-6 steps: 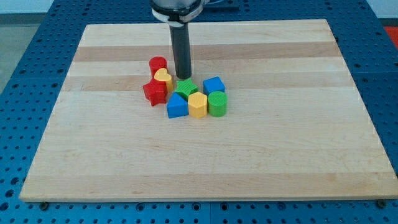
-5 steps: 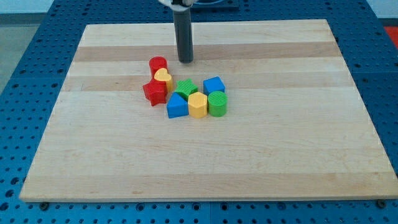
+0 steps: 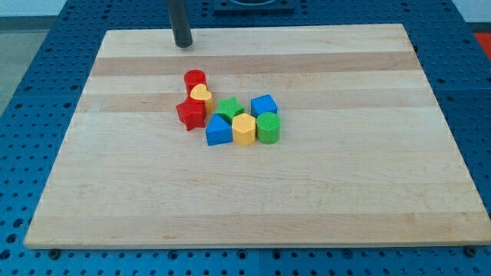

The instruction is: Move your arm to the red circle

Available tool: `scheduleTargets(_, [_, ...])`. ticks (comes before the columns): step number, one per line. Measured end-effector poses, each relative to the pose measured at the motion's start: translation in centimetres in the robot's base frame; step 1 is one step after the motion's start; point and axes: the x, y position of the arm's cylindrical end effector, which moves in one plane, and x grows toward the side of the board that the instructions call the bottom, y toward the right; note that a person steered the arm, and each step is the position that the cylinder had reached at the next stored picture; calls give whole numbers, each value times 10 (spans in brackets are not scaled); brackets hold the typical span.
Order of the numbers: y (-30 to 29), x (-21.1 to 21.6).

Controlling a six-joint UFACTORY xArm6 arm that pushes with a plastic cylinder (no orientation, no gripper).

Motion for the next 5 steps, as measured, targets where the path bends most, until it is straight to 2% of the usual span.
scheduleTargets(5, [8,90])
